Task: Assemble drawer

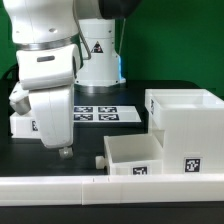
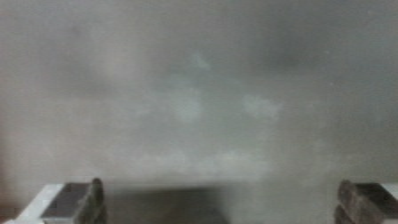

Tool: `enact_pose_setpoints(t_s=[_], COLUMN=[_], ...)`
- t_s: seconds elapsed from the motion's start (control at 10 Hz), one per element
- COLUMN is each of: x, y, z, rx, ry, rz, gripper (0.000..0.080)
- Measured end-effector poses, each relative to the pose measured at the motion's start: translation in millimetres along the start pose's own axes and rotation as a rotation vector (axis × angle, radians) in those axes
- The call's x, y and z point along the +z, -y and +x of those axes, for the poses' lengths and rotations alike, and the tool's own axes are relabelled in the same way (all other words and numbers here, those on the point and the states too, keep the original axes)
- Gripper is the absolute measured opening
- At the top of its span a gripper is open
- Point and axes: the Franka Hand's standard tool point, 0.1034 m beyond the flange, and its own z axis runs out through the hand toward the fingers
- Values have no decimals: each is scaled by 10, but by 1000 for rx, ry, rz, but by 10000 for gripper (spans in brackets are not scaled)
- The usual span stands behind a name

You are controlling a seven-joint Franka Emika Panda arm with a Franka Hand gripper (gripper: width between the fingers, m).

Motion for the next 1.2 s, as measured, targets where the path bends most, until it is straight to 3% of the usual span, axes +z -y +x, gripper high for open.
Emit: enact_pose_setpoints(t_s=[0.6, 1.2], x=[141, 114], y=[5, -88], z=[377, 705], rx=[20, 129], ry=[-10, -21], rz=[25, 19], gripper=[649, 649])
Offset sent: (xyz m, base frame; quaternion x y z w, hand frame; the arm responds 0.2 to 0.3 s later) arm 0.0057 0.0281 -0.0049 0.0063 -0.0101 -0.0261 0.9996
